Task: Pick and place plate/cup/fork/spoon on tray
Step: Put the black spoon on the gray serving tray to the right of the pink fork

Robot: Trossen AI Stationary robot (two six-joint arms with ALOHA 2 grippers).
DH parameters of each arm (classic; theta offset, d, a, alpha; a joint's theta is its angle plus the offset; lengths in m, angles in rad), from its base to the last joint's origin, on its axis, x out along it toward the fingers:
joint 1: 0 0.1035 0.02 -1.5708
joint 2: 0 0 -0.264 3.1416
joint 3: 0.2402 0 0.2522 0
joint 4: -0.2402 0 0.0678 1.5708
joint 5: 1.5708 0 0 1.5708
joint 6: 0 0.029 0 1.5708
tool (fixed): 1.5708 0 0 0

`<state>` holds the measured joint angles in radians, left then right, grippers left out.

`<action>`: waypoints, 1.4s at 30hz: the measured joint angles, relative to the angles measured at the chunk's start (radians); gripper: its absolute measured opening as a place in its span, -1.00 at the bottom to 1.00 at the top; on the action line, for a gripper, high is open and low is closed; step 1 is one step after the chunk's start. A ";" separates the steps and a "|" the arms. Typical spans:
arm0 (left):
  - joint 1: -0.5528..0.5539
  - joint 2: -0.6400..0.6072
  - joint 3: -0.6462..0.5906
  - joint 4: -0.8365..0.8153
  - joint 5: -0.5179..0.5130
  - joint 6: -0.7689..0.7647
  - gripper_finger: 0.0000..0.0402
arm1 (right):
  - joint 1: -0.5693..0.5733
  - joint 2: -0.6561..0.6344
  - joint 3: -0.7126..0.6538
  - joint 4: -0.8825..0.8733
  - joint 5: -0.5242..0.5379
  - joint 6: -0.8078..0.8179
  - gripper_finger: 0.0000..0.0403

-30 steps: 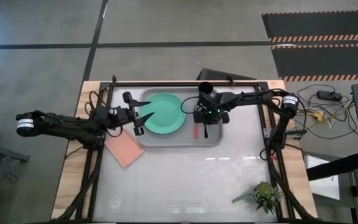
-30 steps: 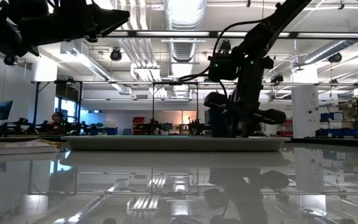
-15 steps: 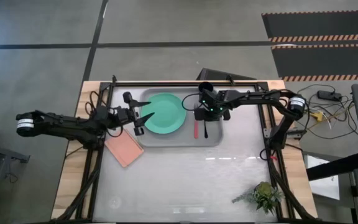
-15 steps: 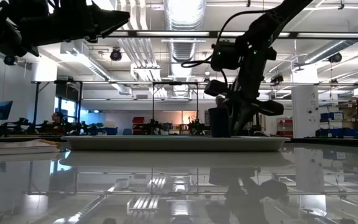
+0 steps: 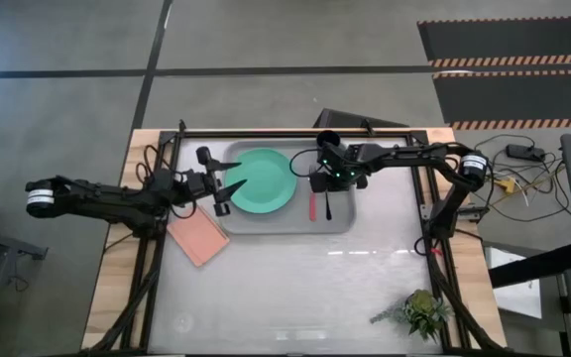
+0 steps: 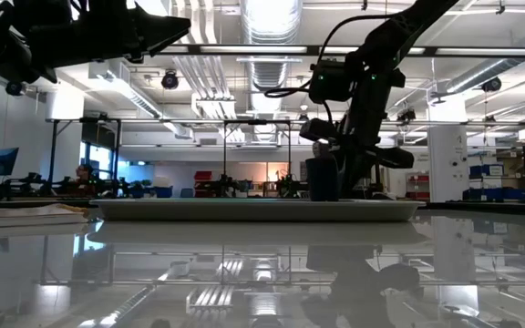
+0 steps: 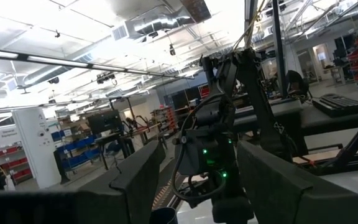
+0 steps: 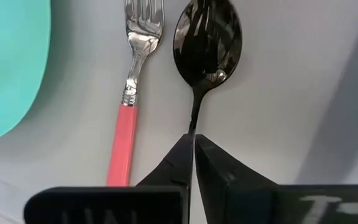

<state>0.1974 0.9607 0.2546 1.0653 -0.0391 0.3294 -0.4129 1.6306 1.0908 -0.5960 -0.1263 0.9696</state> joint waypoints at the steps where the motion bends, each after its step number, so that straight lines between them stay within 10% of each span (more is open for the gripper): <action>1: 0.000 0.000 0.000 0.000 0.000 0.000 -0.02 | 0.000 0.000 0.000 0.001 0.007 -0.002 -0.96; 42: 0.000 0.000 0.000 -0.028 -0.022 0.025 -0.02 | 0.003 0.001 -0.008 0.057 0.127 -0.132 -0.96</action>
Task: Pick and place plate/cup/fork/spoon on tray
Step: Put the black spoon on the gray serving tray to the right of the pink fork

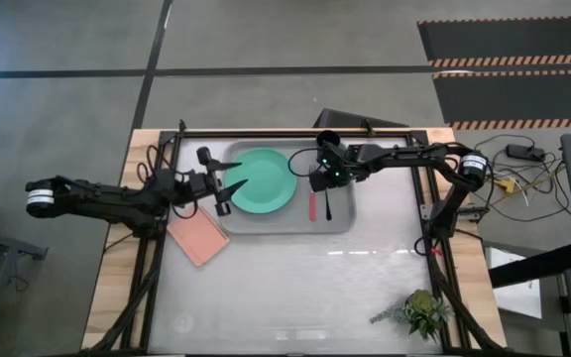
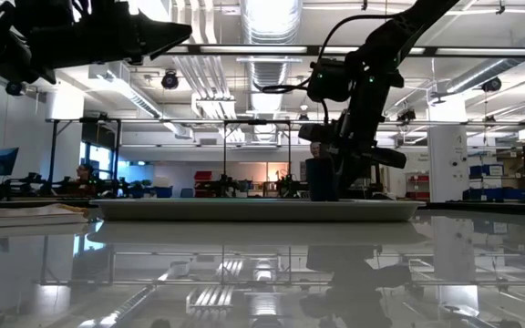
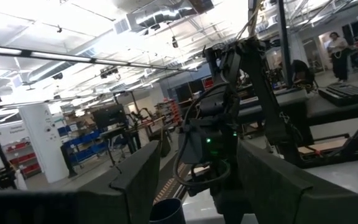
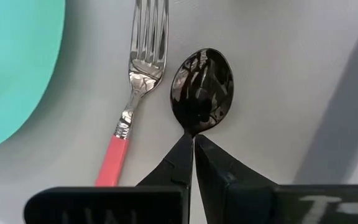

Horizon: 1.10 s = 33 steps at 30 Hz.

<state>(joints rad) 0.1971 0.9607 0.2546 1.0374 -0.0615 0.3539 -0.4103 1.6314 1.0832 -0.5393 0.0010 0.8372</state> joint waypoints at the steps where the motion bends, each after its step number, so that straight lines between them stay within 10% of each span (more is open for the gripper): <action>1: 0.000 0.000 0.000 0.000 -0.002 0.000 -0.02 | 0.000 0.000 0.000 -0.001 0.000 -0.002 -0.96; 33: 0.000 0.000 0.000 0.000 -0.008 0.000 -0.02 | 0.053 0.013 0.024 0.071 0.134 -0.055 -0.96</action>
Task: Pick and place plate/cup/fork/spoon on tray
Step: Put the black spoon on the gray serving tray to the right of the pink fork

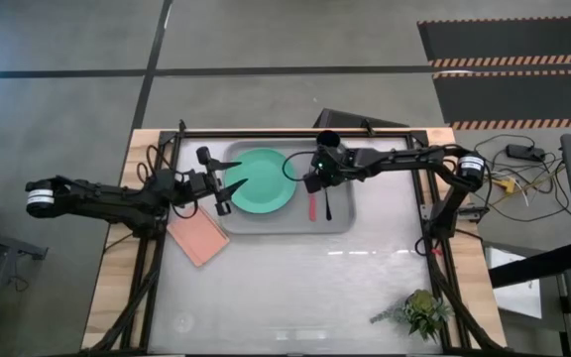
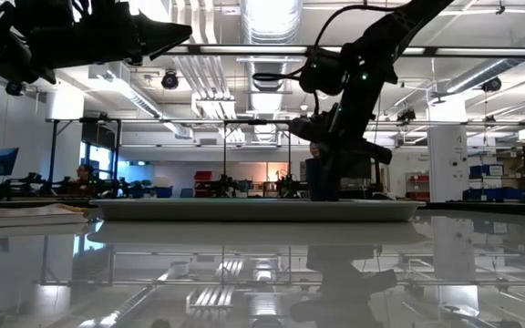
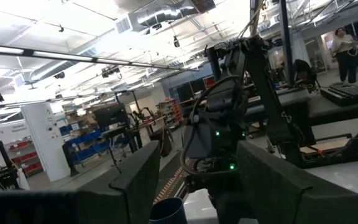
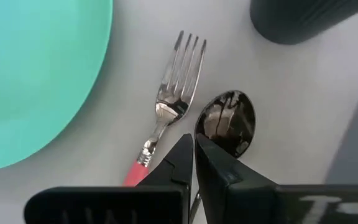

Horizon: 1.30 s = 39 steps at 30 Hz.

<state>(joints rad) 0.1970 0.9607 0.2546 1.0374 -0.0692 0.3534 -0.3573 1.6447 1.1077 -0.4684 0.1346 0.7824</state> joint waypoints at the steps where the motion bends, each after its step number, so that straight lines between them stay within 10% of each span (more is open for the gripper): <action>1: 0.000 0.000 0.000 0.000 0.000 0.000 -0.02 | 0.000 0.000 -0.003 0.009 0.001 -0.008 -0.96; 39: 0.000 0.000 0.000 0.000 0.000 -0.002 -0.02 | 0.006 0.001 -0.168 0.168 0.120 -0.062 -0.96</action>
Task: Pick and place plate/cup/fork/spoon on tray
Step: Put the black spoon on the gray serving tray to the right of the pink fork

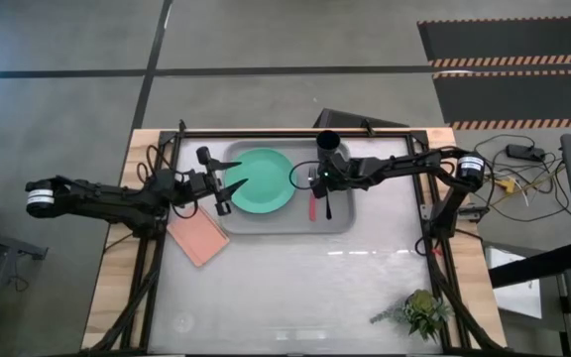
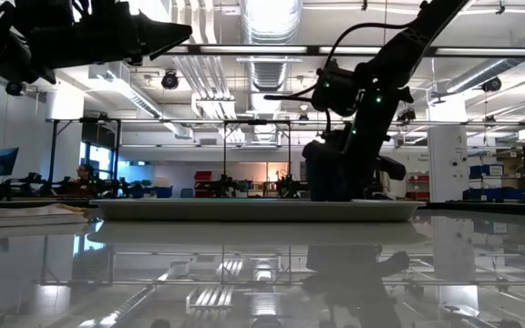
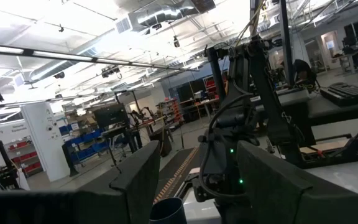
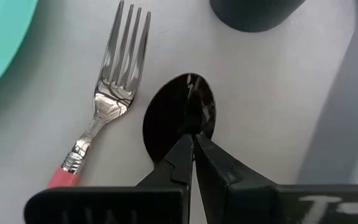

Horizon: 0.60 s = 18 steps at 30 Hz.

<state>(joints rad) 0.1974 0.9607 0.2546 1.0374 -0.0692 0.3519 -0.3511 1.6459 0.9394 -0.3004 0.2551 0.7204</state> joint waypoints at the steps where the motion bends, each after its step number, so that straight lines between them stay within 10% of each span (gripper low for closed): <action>1: 0.000 0.000 0.000 0.000 0.000 0.000 -0.02 | 0.000 0.000 0.001 0.000 0.000 0.000 -0.96; 18: 0.000 0.000 0.000 0.000 0.000 0.000 -0.02 | 0.002 0.025 0.003 0.056 0.008 0.004 -0.96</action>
<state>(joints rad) 0.1971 0.9607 0.2546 1.0370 -0.0692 0.3519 -0.3492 1.6712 0.9420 -0.2448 0.2634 0.7242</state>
